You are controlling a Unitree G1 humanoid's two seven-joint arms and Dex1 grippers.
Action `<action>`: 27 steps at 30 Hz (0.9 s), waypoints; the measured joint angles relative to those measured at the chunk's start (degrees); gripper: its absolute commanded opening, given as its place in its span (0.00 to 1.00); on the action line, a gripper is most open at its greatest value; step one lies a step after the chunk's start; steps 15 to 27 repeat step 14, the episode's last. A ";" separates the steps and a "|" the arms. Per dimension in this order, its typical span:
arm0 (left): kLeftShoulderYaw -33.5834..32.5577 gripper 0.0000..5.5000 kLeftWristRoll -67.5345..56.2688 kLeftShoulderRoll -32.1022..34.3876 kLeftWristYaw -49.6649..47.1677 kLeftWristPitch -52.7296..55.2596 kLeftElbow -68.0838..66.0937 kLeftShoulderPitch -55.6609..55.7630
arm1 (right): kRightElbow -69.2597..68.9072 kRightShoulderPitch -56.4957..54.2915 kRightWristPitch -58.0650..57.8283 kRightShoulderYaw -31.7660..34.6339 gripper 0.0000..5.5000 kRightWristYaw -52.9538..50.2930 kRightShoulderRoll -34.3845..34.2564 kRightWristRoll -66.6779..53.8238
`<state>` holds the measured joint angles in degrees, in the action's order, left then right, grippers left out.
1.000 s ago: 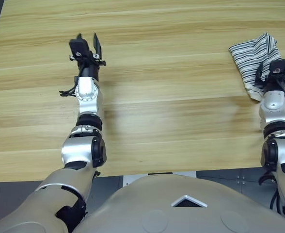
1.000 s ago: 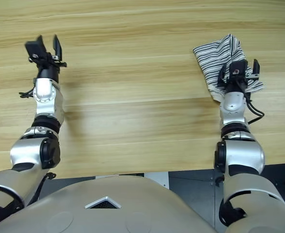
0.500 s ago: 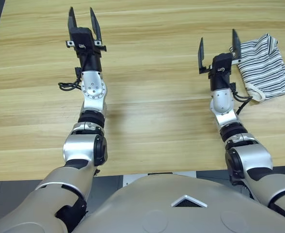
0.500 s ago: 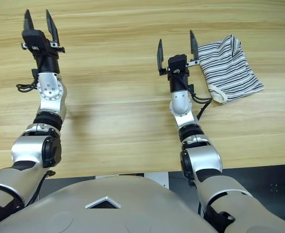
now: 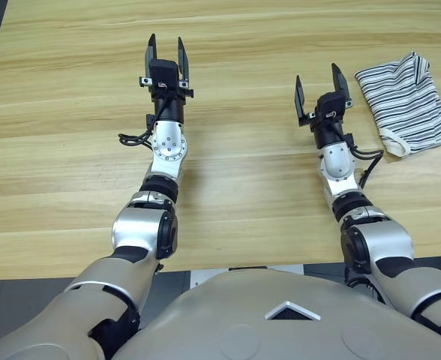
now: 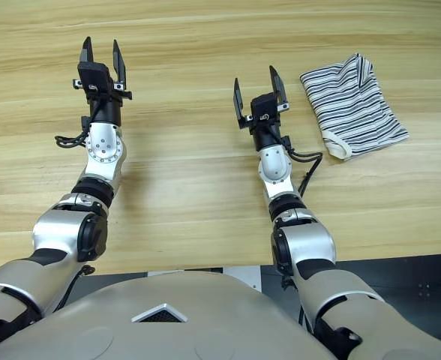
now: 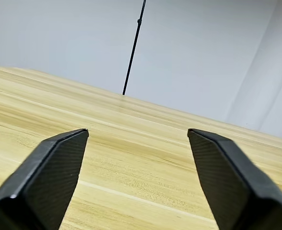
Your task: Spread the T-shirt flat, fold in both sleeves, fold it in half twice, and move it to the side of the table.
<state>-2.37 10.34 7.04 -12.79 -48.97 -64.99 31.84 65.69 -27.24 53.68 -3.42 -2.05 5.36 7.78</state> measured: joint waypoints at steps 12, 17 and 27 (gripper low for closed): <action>-0.06 0.44 -1.23 -0.68 1.13 0.00 0.00 -0.17 | -0.37 0.57 0.11 -0.07 0.65 -0.80 -0.40 1.20; -0.10 0.47 -1.56 -0.78 1.39 -0.01 0.00 -0.17 | -0.39 0.58 0.11 -0.07 0.64 -0.76 -0.53 1.20; -0.10 0.47 -1.56 -0.78 1.39 -0.01 0.00 -0.17 | -0.39 0.58 0.11 -0.07 0.64 -0.76 -0.53 1.20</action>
